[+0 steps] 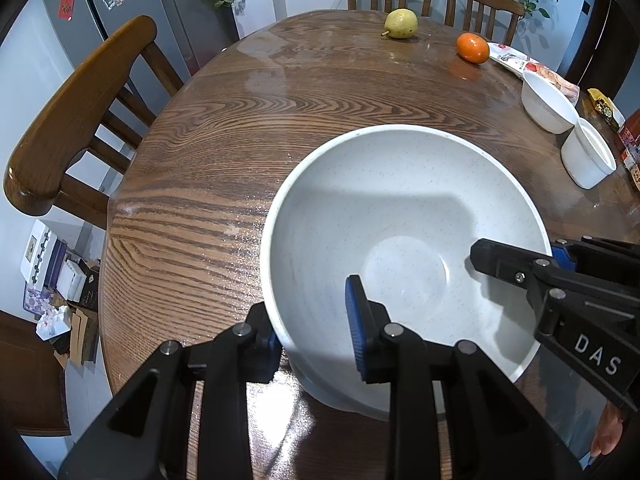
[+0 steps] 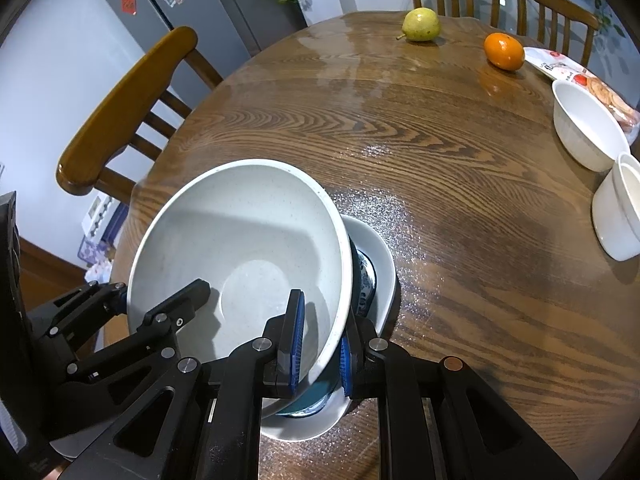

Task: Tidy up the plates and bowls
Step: 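Lower the white bowl onto the teal dish with both tools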

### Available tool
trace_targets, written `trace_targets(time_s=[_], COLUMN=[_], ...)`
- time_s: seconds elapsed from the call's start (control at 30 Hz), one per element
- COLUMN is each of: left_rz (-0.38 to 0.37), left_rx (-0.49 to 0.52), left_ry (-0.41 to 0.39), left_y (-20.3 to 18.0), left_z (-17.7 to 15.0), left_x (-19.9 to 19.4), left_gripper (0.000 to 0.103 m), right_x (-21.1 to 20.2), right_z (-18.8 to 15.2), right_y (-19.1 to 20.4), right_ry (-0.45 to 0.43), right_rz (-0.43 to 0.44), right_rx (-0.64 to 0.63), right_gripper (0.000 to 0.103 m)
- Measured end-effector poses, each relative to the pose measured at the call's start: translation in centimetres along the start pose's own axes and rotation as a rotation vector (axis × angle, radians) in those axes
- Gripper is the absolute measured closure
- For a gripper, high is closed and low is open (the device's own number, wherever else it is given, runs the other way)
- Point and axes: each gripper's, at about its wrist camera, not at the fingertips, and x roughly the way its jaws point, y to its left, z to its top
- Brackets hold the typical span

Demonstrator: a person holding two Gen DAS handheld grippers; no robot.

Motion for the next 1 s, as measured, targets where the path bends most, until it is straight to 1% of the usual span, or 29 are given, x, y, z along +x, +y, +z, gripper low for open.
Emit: trace_targets(time_s=[0.57, 0.67, 0.93, 1.0], left_rz=[0.001, 0.003, 0.016, 0.021], left_rx=[-0.003, -0.003, -0.007, -0.008], left_ry=[0.001, -0.002, -0.011, -0.017], left_y=[0.2, 0.3, 0.3, 0.1], left_z=[0.0, 0.0, 0.2, 0.2], left_x=[0.1, 0.2, -0.2, -0.3], left_gripper=[0.073, 0.073, 0.074, 0.07], right_x=[-0.1, -0.3, -1.3, -1.5], right_z=[0.0, 0.0, 0.1, 0.1], right_y=[0.0, 0.2, 0.0, -0.1], right_ry=[-0.013, -0.022, -0.059, -0.066], right_rz=[-0.019, -0.043, -0.061, -0.062], right_rx=[-0.006, -0.019, -0.017, -0.013], right_gripper=[0.086, 0.086, 0.086, 0.081])
